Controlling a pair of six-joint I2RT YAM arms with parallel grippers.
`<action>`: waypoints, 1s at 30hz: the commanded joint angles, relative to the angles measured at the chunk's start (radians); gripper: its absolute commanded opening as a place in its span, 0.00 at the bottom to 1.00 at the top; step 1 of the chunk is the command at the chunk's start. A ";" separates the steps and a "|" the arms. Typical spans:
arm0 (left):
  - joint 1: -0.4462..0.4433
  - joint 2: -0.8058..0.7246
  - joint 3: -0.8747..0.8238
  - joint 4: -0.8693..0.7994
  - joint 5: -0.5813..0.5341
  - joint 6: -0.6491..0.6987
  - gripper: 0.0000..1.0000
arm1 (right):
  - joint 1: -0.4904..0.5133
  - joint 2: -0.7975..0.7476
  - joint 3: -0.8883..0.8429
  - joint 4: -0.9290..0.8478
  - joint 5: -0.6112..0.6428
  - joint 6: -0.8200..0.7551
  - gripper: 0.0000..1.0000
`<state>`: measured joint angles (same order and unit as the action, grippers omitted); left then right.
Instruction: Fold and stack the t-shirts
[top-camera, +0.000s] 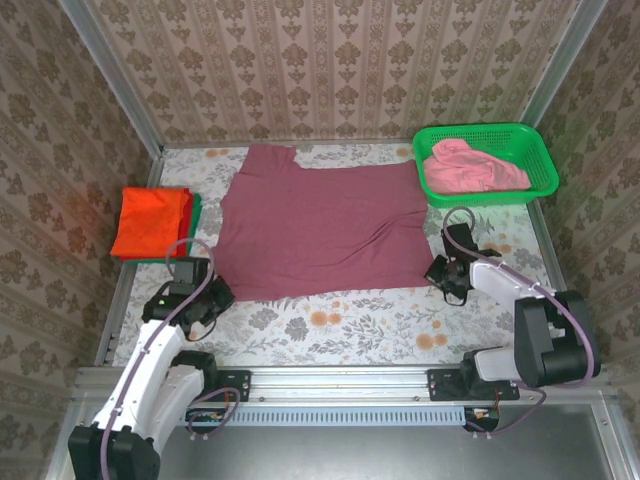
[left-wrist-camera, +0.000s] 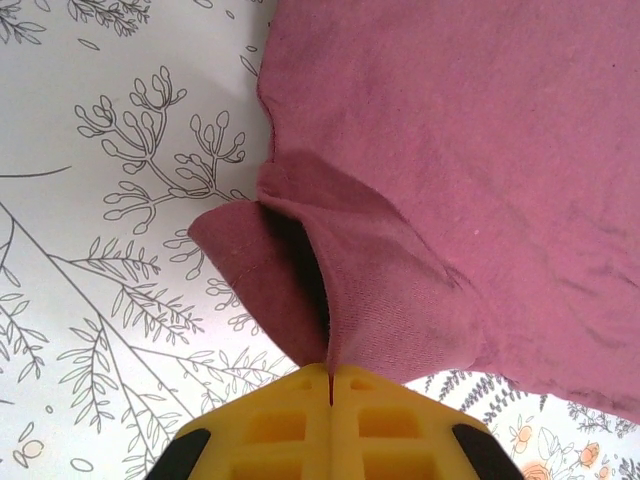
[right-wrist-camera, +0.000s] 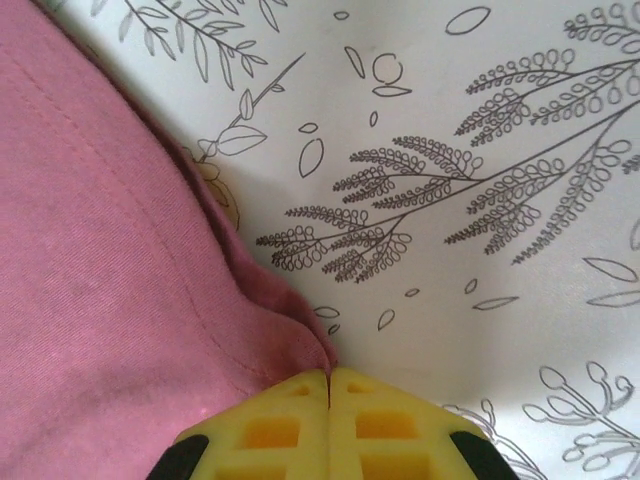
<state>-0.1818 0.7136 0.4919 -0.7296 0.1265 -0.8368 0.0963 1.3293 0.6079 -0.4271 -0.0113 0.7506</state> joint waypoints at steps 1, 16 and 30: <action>0.004 -0.029 0.027 -0.055 -0.008 0.021 0.00 | 0.006 -0.089 -0.020 -0.066 0.011 -0.020 0.00; 0.004 0.015 0.030 -0.002 0.007 0.027 0.00 | 0.013 0.023 0.032 -0.031 -0.007 -0.018 0.42; 0.007 0.018 0.000 0.029 0.019 0.018 0.00 | 0.035 0.093 0.072 -0.035 0.017 -0.025 0.35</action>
<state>-0.1818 0.7322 0.4973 -0.7052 0.1349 -0.8299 0.1226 1.3849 0.6510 -0.4522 -0.0074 0.7296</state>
